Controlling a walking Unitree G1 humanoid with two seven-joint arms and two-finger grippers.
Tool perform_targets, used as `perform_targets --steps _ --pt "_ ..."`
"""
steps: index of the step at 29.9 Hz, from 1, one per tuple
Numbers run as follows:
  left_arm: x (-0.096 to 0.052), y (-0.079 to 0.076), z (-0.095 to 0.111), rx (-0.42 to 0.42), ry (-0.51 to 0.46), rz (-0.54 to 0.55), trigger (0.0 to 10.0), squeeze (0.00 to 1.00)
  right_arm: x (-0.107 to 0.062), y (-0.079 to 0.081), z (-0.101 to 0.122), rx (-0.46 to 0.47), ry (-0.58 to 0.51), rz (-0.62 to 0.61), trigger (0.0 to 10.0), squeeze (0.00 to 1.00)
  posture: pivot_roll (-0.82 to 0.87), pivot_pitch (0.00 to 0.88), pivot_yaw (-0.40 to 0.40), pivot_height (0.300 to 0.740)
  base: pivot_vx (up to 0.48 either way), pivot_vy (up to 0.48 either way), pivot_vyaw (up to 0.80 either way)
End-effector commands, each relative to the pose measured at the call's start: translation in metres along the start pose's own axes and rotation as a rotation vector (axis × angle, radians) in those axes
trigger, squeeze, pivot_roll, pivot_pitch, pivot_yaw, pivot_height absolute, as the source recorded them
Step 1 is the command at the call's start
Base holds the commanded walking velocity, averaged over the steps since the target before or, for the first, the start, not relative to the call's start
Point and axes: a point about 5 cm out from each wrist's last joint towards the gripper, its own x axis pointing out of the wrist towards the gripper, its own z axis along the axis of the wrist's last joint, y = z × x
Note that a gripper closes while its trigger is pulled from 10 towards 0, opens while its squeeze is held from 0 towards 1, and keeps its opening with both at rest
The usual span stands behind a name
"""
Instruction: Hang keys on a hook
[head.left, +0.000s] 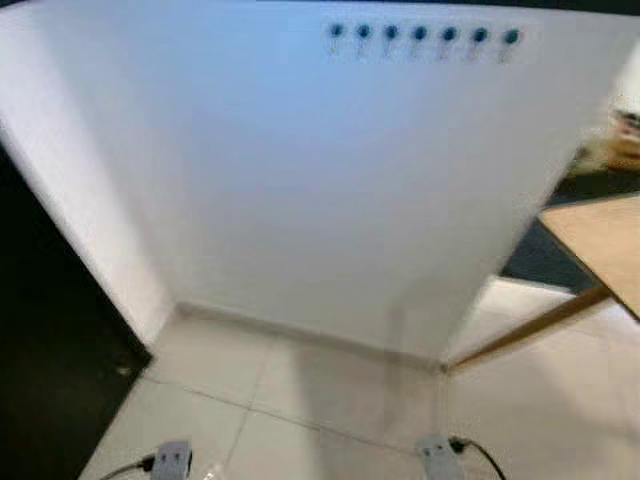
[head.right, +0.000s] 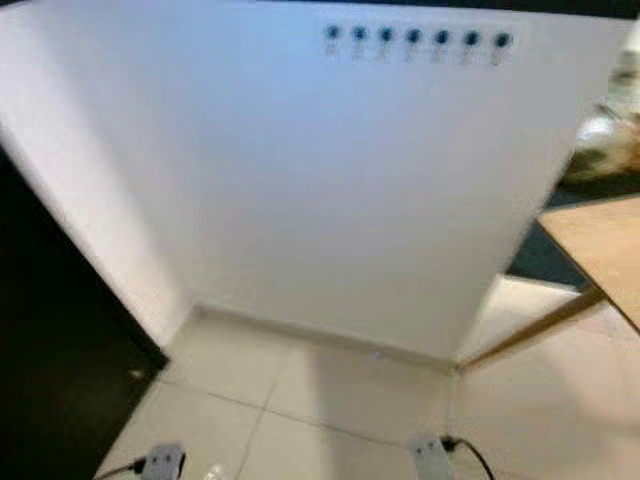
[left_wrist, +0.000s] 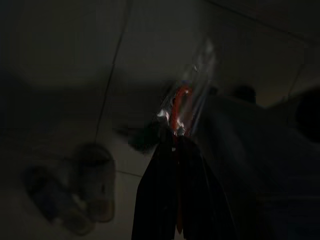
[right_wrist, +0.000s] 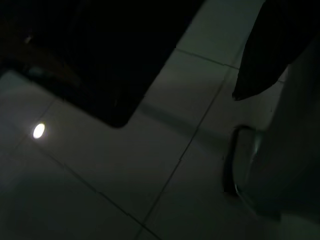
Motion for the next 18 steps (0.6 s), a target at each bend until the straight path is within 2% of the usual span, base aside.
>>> perform_targets --steps 1,3,18 --pt "-0.0004 -0.0024 -0.0077 -0.005 0.03 -0.004 10.0 0.0 -0.001 0.0156 -0.0061 0.002 0.02 0.054 10.0 0.0 -0.09 0.075 0.102 0.74 0.382 0.0 -0.8" --pt "-0.0004 -0.0023 -0.0077 -0.004 0.029 -0.004 10.0 0.0 -0.001 0.0157 -0.0054 0.003 0.012 0.054 10.0 0.0 -0.09 0.075 0.102 0.74 0.384 0.0 -0.8" --pt "-0.0003 -0.0032 -0.0083 0.001 0.03 -0.008 10.0 0.0 -0.001 0.0153 -0.0052 -0.001 -0.001 0.058 10.0 0.0 -0.09 0.074 0.099 0.74 0.381 0.0 0.0"
